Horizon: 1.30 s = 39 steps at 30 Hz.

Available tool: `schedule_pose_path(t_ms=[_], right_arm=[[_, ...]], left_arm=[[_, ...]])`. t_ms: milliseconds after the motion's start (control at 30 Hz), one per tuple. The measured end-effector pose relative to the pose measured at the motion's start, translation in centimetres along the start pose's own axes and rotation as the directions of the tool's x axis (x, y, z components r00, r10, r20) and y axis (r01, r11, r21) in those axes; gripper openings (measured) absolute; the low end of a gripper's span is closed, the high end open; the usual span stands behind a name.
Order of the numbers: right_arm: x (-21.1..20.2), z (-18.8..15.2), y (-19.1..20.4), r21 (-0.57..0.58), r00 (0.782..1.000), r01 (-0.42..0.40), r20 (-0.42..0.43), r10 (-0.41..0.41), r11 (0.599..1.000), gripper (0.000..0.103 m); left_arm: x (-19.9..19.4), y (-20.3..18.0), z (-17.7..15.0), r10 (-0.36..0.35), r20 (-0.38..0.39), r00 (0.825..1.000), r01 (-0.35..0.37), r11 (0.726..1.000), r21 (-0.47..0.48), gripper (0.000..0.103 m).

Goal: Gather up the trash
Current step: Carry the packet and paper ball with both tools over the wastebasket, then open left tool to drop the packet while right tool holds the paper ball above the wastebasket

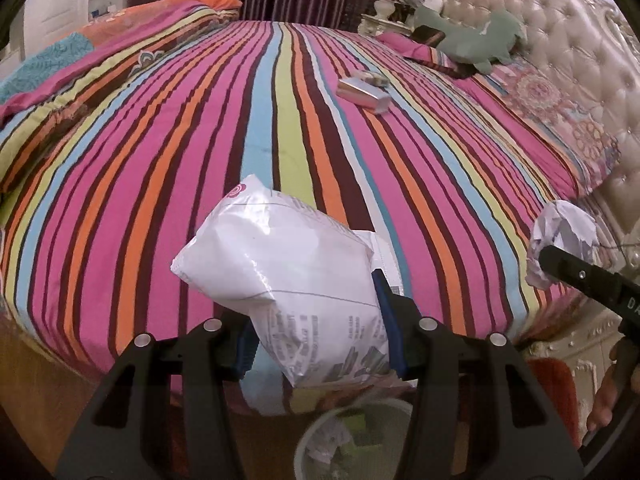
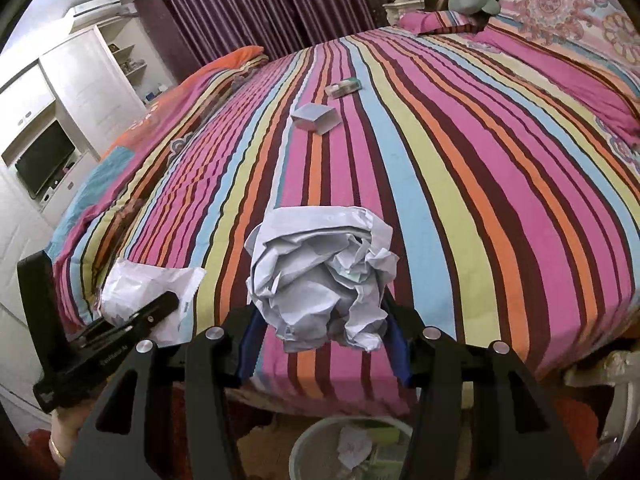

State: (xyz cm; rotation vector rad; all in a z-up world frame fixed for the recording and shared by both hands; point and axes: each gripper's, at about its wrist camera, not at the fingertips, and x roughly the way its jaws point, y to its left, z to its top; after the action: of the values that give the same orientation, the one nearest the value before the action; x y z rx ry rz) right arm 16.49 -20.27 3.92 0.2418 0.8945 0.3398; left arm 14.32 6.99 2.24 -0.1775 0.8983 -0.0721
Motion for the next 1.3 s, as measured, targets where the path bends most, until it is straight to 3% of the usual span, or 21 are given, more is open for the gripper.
schedule_pose_path(t_ms=[367, 767, 1000, 1167, 1300], right_arm=[[-1.5, -4.4, 0.4, 0.024, 0.999, 0.001, -0.044, 0.000, 1.000, 0.049], [-0.4, -9.0, -0.4, 0.083, 0.981, 0.046, -0.193, -0.029, 0.996, 0.049], [1.5, -11.8, -1.6, 0.135, 0.942, 0.080, -0.334, -0.031, 0.988, 0.049], [2.6, -12.9, -1.8, 0.127, 0.910, 0.117, -0.410, -0.055, 0.985, 0.049], [3.9, -13.8, -1.9, 0.113, 0.870, 0.142, -0.489, -0.070, 0.983, 0.049]], left_arm=[[-1.7, -2.2, -5.2, -0.028, -0.039, 0.999, 0.031, 0.998, 0.061, 0.050], [-0.7, -4.0, -10.1, -0.031, -0.143, 0.989, 0.050, 0.991, 0.126, 0.050], [1.7, -4.5, -12.3, -0.039, -0.258, 0.965, 0.076, 0.987, 0.138, 0.050], [3.3, -5.0, -13.8, 0.000, -0.329, 0.944, 0.062, 0.983, 0.175, 0.050], [4.2, -5.5, -14.4, 0.031, -0.366, 0.930, 0.049, 0.977, 0.208, 0.050]])
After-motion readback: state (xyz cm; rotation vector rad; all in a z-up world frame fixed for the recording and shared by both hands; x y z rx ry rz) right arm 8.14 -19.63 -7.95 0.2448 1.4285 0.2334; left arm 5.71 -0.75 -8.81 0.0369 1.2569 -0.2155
